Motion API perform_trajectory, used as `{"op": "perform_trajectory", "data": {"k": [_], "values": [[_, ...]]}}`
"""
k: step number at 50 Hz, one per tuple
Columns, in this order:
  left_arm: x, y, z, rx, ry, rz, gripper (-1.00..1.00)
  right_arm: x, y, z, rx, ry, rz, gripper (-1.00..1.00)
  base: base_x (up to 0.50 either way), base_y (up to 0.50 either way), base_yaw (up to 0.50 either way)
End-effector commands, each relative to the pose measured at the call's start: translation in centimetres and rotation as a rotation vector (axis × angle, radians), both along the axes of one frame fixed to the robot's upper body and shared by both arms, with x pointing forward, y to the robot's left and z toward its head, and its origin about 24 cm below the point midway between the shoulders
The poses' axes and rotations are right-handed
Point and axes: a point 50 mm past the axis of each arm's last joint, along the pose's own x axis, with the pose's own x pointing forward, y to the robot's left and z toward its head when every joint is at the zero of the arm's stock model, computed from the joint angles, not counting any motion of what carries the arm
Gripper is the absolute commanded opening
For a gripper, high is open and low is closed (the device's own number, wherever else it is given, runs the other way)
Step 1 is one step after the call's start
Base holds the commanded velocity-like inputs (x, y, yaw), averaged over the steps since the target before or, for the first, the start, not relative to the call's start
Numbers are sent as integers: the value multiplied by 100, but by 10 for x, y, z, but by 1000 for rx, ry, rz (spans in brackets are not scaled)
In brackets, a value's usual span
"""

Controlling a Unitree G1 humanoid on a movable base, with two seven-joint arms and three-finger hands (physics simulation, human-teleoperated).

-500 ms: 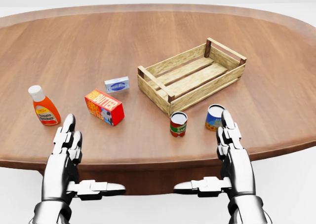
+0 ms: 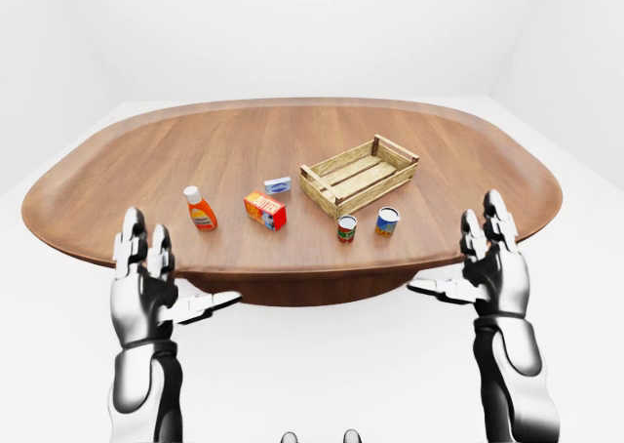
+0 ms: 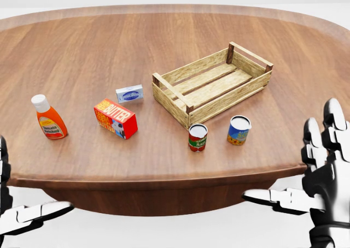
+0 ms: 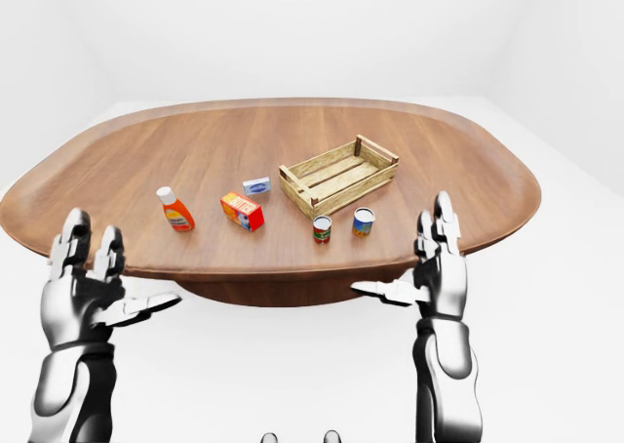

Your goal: Pick up the tomato sauce, and put it in the wooden tray.

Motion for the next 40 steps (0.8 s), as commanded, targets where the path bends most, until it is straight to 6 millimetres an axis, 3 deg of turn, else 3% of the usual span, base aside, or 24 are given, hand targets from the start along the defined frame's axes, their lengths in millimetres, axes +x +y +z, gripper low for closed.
{"op": "perform_trajectory", "data": {"k": [1, 10, 40], "values": [[-61, 34, 57, 28, -271, 162, 100, -38, -35, 49, -10, -228, -129, 100, 0, 0, 0], [-59, 32, 56, 34, -269, 144, 100, -37, -32, 44, 15, -216, -99, 100, 2, 0, 0], [-56, 26, 57, 43, -272, 102, 100, -38, -28, 42, -10, -199, -69, 100, 50, 0, 0]]}}
